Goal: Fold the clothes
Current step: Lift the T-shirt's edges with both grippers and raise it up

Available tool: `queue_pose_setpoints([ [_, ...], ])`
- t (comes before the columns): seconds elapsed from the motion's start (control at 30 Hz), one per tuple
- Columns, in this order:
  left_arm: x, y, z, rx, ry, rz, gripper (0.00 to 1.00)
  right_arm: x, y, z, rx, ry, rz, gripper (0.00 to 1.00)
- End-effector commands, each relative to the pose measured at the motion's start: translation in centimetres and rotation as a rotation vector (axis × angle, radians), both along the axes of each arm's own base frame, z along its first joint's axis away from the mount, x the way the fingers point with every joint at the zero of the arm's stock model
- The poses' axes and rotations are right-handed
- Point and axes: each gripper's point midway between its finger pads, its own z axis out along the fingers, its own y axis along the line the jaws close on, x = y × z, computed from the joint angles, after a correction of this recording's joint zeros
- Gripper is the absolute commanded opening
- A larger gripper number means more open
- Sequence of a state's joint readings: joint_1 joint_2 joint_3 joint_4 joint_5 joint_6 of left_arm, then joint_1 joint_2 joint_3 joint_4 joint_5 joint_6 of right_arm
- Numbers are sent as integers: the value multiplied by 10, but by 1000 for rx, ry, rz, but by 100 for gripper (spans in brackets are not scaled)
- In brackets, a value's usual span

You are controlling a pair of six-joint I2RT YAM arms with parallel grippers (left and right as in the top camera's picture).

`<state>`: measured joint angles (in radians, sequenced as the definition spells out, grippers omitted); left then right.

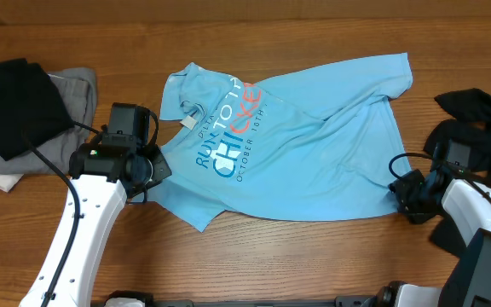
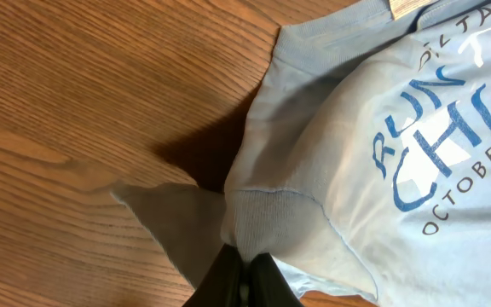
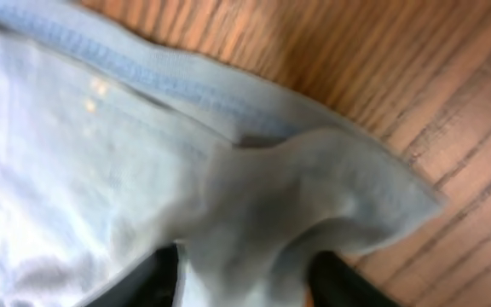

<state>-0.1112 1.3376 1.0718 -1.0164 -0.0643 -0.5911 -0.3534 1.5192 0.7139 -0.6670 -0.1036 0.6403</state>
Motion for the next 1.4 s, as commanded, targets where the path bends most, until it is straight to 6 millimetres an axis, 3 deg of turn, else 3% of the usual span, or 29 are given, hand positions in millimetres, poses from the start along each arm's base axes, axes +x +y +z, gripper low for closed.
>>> queue_pose_setpoints([
  [0.0, -1, 3, -1, 23, 6, -18, 6, -19, 7, -16, 29, 67, -17, 29],
  [0.07, -1, 3, -1, 23, 5, -17, 6, -23, 8, -17, 35, 85, -16, 15],
  [0.2, -1, 3, -1, 23, 5, -17, 6, -28, 10, -17, 42, 104, -17, 4],
  [0.37, -1, 3, -2, 23, 7, -18, 4, -34, 14, -14, 61, 135, -14, 4],
  [0.5, 0, -1, 2, 8, 2, -51, 4, -18, 8, 13, 43, 101, 73, 4],
  [0.63, 12, -8, 28, -5, -50, -127, 4, 21, -6, 78, -21, -21, 144, 4],
  [0.77, 26, -9, 75, 7, -138, -169, 4, 60, -16, 170, -91, -204, 212, 4],
  [0.93, 46, -8, 155, 20, -324, -188, 4, 84, -23, 283, -220, -419, 287, 4],
  [1.03, 55, -1, 217, 25, -487, -162, 4, 89, -25, 341, -292, -543, 292, 4],
  [1.2, 53, 6, 298, 45, -706, -135, 4, 90, -26, 411, -391, -712, 292, 4],
  [1.37, 44, 19, 353, 102, -860, -77, 4, 93, -26, 457, -476, -846, 299, 4],
])
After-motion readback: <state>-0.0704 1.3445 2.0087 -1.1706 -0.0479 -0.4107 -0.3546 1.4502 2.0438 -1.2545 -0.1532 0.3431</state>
